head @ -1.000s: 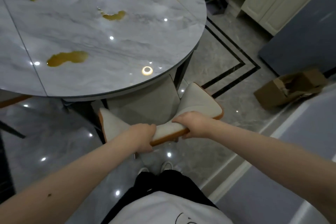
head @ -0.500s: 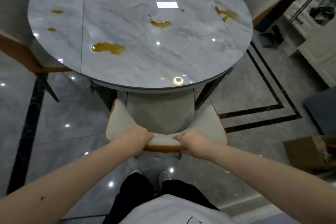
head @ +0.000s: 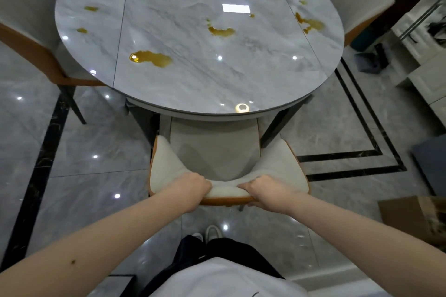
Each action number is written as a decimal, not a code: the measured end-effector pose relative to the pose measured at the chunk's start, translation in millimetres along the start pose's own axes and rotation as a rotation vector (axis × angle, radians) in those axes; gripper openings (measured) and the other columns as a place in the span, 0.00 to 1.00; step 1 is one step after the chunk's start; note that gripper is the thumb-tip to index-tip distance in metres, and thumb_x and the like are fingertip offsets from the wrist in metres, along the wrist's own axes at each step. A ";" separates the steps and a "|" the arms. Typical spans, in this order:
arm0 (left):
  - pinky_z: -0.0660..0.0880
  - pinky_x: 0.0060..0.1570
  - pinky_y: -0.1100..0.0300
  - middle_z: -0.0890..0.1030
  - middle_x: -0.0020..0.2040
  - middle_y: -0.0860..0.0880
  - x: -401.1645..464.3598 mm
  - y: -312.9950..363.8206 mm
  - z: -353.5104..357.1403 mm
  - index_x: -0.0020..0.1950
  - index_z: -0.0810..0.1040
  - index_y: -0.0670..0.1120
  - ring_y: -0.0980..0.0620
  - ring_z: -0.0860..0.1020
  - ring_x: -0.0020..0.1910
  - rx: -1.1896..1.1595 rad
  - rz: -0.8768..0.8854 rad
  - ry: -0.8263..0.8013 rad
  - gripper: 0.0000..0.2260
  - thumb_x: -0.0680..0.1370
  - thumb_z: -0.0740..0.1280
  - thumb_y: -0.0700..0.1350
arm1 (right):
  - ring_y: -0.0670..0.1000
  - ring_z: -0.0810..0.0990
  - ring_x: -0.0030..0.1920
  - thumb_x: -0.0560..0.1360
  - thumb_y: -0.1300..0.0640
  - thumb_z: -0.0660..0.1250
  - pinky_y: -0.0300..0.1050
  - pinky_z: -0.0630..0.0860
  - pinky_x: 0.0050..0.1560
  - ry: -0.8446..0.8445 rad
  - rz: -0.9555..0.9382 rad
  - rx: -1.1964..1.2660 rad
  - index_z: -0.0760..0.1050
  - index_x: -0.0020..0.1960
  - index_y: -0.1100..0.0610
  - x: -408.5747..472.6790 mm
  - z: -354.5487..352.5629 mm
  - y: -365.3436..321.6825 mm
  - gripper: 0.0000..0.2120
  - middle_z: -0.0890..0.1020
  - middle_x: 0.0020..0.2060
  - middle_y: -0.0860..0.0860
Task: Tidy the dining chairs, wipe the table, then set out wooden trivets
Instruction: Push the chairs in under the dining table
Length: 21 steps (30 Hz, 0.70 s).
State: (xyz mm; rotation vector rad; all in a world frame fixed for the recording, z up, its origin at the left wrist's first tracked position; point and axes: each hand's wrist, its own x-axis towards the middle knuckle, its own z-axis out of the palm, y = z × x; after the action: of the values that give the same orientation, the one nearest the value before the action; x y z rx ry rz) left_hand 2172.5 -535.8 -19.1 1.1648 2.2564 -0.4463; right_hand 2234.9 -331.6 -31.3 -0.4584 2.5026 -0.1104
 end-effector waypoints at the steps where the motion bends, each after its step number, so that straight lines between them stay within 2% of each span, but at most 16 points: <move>1: 0.71 0.56 0.54 0.76 0.60 0.44 0.3 0.8 -0.8 0.66 0.70 0.45 0.45 0.75 0.60 0.001 -0.006 0.000 0.17 0.77 0.64 0.41 | 0.55 0.79 0.55 0.74 0.53 0.68 0.46 0.73 0.54 -0.005 -0.005 -0.013 0.70 0.67 0.51 -0.3 -1.7 0.6 0.21 0.81 0.54 0.54; 10: 0.71 0.55 0.54 0.77 0.59 0.45 3.9 3.1 -5.6 0.65 0.70 0.46 0.45 0.75 0.58 -0.009 -0.018 0.010 0.16 0.77 0.63 0.40 | 0.54 0.80 0.51 0.75 0.52 0.68 0.48 0.77 0.52 0.001 -0.032 -0.013 0.72 0.65 0.51 -1.1 -9.4 7.3 0.19 0.82 0.51 0.53; 21: 0.73 0.55 0.54 0.77 0.58 0.45 9.7 6.8 -3.5 0.63 0.71 0.45 0.45 0.76 0.57 -0.019 0.005 0.021 0.16 0.76 0.65 0.40 | 0.54 0.80 0.52 0.74 0.55 0.69 0.49 0.77 0.55 0.009 -0.037 0.001 0.72 0.66 0.52 -5.2 -9.0 10.9 0.21 0.82 0.52 0.53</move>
State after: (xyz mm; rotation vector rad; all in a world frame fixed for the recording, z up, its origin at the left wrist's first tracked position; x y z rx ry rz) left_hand 2172.4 -524.0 -22.5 1.1705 2.2698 -0.4112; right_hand 2230.6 -319.8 -23.0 -0.5051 2.5032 -0.1280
